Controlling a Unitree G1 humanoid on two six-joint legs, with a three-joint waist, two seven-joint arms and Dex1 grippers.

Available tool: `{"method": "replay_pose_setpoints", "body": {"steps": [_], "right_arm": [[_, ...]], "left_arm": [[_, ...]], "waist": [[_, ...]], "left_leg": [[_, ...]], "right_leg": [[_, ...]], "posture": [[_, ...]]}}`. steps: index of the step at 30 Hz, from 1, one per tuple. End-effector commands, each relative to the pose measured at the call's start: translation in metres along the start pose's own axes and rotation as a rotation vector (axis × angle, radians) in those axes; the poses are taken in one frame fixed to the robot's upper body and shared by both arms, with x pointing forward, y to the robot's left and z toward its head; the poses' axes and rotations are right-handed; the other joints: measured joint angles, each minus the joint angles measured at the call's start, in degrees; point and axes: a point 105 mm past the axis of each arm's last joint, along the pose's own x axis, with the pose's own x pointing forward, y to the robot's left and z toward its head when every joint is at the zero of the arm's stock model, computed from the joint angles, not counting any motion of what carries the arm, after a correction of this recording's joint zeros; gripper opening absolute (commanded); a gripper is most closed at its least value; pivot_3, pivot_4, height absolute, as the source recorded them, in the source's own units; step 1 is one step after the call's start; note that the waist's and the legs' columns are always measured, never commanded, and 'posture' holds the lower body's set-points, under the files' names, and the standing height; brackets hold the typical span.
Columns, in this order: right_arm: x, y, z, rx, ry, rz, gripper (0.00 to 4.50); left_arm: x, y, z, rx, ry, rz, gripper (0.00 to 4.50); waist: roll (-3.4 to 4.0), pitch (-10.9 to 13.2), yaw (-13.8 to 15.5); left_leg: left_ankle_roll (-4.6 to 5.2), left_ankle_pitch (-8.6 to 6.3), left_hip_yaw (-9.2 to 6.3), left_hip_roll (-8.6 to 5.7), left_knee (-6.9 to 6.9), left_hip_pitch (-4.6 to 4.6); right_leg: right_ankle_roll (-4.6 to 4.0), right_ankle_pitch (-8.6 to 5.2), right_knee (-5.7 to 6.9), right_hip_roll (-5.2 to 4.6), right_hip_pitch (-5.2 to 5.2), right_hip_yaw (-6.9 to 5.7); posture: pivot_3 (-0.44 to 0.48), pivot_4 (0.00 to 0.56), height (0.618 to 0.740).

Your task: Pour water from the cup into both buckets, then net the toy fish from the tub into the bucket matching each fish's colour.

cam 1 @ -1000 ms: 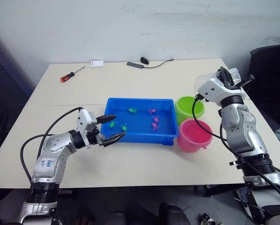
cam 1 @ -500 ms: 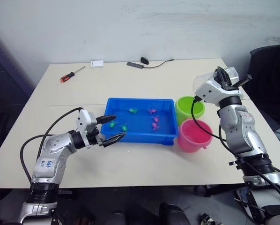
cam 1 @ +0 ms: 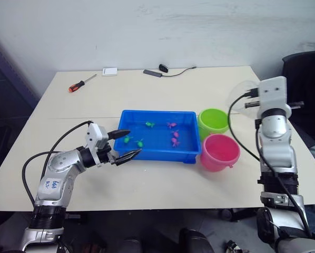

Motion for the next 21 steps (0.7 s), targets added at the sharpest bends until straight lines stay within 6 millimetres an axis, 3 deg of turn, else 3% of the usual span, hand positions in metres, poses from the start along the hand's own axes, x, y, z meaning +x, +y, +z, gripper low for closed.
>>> {"method": "replay_pose_setpoints", "body": {"steps": [1,4,8,12,21], "right_arm": [[-0.002,-0.023,-0.002,0.236,0.043,-0.060,0.07],[-0.007,-0.024,-0.025,0.433,0.141,-0.075,0.07],[-0.014,-0.018,-0.048,0.567,0.208,-0.084,0.07],[-0.019,-0.007,-0.072,0.584,0.275,-0.105,0.07],[-0.025,0.013,-0.098,0.533,0.356,-0.098,0.07]], "left_arm": [[-0.003,-0.002,0.014,0.042,-0.042,-0.014,4.50],[-0.003,-0.002,0.015,0.039,-0.046,-0.020,4.50],[-0.002,-0.001,0.016,0.041,-0.046,-0.024,4.50],[-0.004,-0.001,0.016,0.046,-0.040,-0.023,4.50],[-0.012,-0.001,0.017,0.054,-0.017,-0.019,4.50]], "waist": [[0.01,0.01,-0.11],[0.05,0.01,-0.18],[0.11,0.01,-0.33],[0.18,0.01,-0.61],[0.20,0.02,-1.36]], "left_leg": [[0.01,0.00,0.00,0.00,-0.02,-0.03],[0.02,-0.01,0.00,0.03,-0.05,-0.04],[0.02,-0.01,0.00,0.03,-0.05,-0.02],[0.02,-0.01,0.00,-0.06,-0.06,-0.01],[0.04,0.00,-0.01,-0.12,-0.08,0.01]], "right_leg": [[0.00,0.00,0.00,-0.02,-0.01,0.01],[0.00,0.00,0.02,-0.02,0.00,0.03],[0.00,0.00,0.07,0.01,-0.02,0.03],[0.00,0.00,0.07,0.01,-0.02,0.07],[0.00,0.00,0.07,-0.01,-0.02,0.10]], "posture": [[0.000,0.150,0.740],[0.000,0.150,0.740],[0.000,0.150,0.740],[0.000,0.150,0.740],[0.000,0.150,0.740]]}}
